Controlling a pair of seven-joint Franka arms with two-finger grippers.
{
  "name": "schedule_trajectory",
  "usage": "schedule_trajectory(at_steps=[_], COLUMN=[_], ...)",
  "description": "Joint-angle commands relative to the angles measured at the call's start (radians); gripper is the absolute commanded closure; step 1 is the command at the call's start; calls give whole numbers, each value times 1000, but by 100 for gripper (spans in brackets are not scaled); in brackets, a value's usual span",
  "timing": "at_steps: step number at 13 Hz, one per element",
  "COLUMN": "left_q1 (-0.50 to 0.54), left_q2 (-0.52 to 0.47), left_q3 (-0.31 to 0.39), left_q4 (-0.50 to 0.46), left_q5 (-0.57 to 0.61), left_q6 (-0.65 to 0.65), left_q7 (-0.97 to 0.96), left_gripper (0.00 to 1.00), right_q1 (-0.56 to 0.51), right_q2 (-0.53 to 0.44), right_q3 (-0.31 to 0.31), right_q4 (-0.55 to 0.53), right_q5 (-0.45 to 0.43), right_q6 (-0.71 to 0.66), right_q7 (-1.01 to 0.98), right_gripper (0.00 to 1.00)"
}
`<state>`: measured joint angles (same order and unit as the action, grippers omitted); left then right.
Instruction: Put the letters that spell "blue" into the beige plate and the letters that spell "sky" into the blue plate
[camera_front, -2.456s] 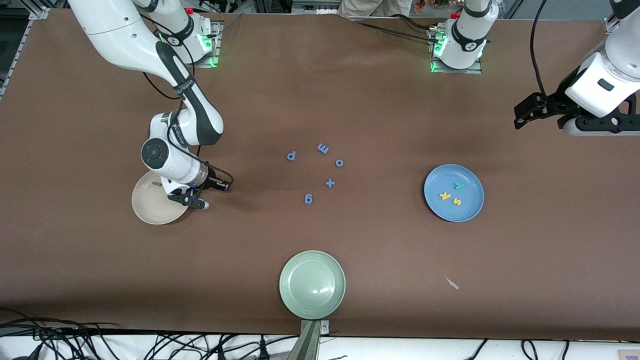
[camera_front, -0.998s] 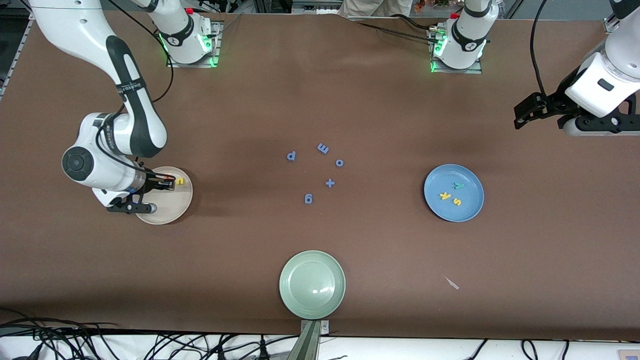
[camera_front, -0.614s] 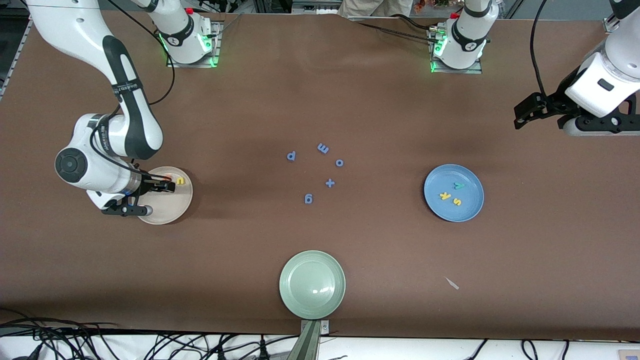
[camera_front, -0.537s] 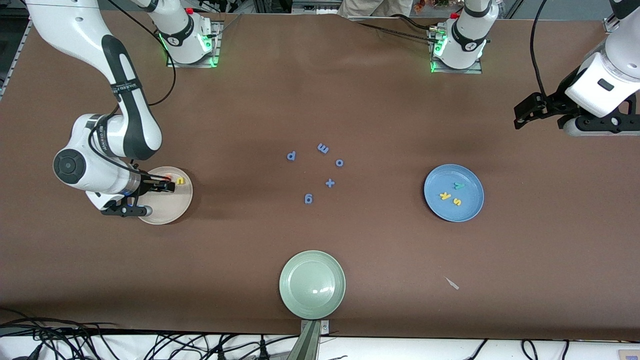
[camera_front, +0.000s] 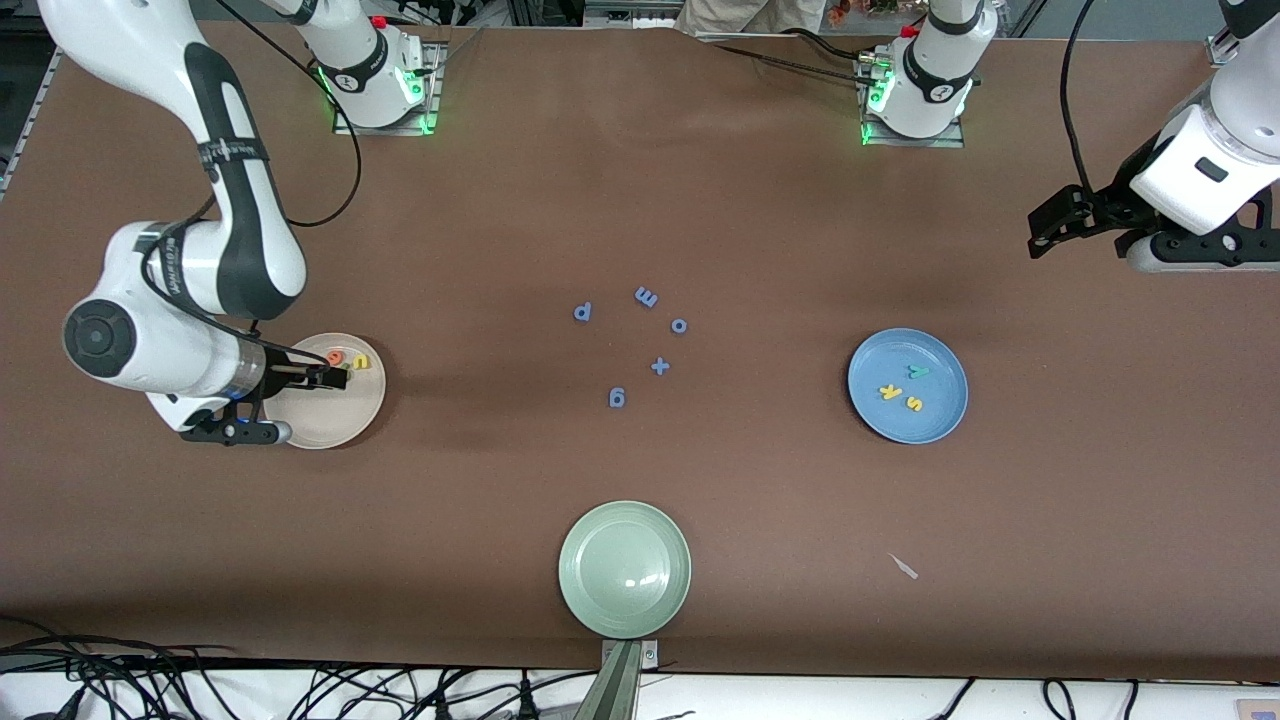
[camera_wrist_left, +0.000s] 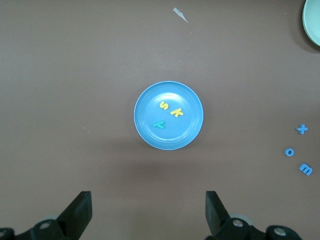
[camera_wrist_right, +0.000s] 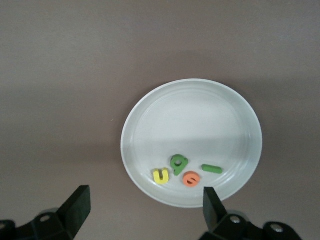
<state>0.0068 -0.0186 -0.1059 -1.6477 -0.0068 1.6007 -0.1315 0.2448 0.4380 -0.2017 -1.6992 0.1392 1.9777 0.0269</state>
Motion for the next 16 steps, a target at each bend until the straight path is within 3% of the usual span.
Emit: schedule_trajectory(at_steps=[1,6,8,10,13,16], left_q1=[4,4,4,4,4,5], left_q2=[-4,-4,-4,-4,-4,-4], left_q3=[-5,-5,-5,-5,-5,-5], left_q4=[5,5,5,5,5,5], left_q5=[22,22,22,22,22,22], left_q6=[-10,-10,-10,-10,-10,-10], left_q7=[18,18,18,18,18,18], left_gripper=[0,0,0,0,0,0], right_q1=[-1,-18,-65,-145,-154,-153], right_q2=[-184,-401,-406,-406,-406,-409], right_q3=[-4,13,40,112,137,130], right_q4=[-11,-7,7,36,41,46], right_q5=[-23,-64,-64,-69,-173,-168], right_q6=[-130,-284,-353,-365,-356,-359], right_q7=[19,21,24,22,24,25], right_gripper=[1,0,0,0,0,0])
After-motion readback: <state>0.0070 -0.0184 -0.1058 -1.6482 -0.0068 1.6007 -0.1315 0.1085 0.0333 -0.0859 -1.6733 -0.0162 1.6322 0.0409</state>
